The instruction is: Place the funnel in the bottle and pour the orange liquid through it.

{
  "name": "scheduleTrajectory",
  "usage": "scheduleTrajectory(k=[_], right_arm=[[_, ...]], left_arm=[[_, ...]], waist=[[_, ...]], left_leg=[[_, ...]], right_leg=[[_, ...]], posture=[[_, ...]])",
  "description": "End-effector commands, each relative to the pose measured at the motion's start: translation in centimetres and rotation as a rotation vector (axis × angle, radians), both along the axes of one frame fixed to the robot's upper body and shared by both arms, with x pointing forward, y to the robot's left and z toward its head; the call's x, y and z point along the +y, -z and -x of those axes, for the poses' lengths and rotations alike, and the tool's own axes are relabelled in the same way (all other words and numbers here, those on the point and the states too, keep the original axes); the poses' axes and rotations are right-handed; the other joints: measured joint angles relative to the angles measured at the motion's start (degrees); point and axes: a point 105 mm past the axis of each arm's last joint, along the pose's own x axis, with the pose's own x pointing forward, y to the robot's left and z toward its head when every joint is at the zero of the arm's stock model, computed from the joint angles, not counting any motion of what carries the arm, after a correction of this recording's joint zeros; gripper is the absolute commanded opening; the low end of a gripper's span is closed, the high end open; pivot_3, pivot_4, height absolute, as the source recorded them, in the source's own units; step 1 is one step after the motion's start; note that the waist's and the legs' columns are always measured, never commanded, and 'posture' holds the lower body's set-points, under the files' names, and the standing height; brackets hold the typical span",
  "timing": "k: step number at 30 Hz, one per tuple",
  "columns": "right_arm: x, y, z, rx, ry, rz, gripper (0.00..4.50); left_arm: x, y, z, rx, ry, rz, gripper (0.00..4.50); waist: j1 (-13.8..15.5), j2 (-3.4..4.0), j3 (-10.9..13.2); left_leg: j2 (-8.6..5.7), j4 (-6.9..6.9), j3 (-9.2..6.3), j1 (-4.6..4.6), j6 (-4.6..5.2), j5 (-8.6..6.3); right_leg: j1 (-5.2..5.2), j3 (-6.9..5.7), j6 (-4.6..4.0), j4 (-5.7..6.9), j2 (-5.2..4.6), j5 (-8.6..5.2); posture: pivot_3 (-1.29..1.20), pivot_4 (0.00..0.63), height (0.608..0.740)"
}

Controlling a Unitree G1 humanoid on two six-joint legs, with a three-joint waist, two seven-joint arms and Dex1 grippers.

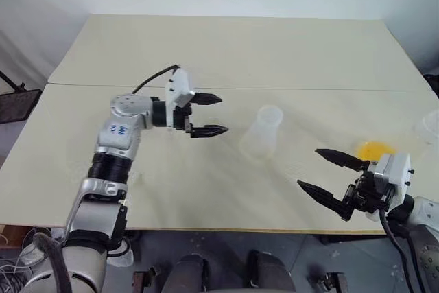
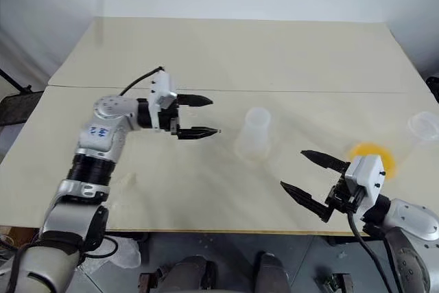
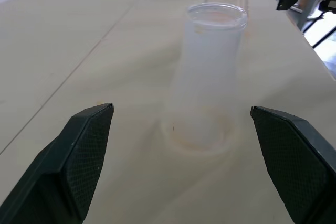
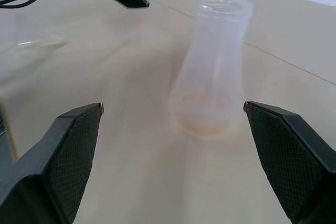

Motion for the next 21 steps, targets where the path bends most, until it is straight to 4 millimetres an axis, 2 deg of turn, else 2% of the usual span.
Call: scheduleTrajectory(k=[1, 5, 11, 17, 21], right_arm=[[0.6, -1.0, 0.3, -0.03, -0.101, -0.021, 4.5], [1.9, -1.2, 0.8, -0.023, -0.247, -0.092, 4.5], [2.9, -0.4, 0.9, -0.003, -0.364, -0.132, 4.5], [3.4, -0.2, 0.7, 0.007, -0.445, -0.175, 4.5], [3.6, 0.6, 0.9, 0.046, -0.49, -0.168, 4.5]], left_arm=[[2.8, -3.2, 0.5, -0.085, -0.112, 0.101, 4.44], [7.3, -3.9, 1.8, -0.123, -0.255, 0.189, 4.44], [11.9, -1.2, 5.3, -0.092, -0.391, 0.15, 4.44], [16.2, -0.4, 8.0, -0.091, -0.554, 0.215, 4.44], [19.4, 1.3, 11.6, -0.042, -0.657, 0.215, 4.44]], waist=[[-0.12, 0.0, 0.0], [-0.77, 0.0, 0.0], [-0.97, -0.02, 0.01], [-0.67, 0.0, 0.02], [-1.27, 0.03, 0.01]], left_leg=[[-0.01, 0.0, -0.04, 0.0, 0.0, 0.0], [0.0, 0.0, -0.16, 0.02, -0.01, -0.01], [0.02, -0.01, -0.3, 0.04, -0.08, -0.04], [0.0, 0.07, -0.61, 0.05, -0.12, -0.06], [0.0, -0.06, -0.72, 0.08, -0.19, -0.11]], right_leg=[[0.01, -0.01, 0.01, 0.01, -0.01, 0.0], [0.01, -0.04, 0.02, 0.07, -0.04, 0.01], [0.01, -0.06, 0.02, 0.17, -0.07, 0.01], [0.2, 0.15, -0.01, 0.07, -0.17, 0.02], [0.29, 0.14, -0.01, -0.1, -0.21, 0.02]], posture=[[0.0, 0.15, 0.74], [0.0, 0.15, 0.74], [0.0, 0.15, 0.74], [0.0, 0.15, 0.74], [0.0, 0.15, 0.74]])
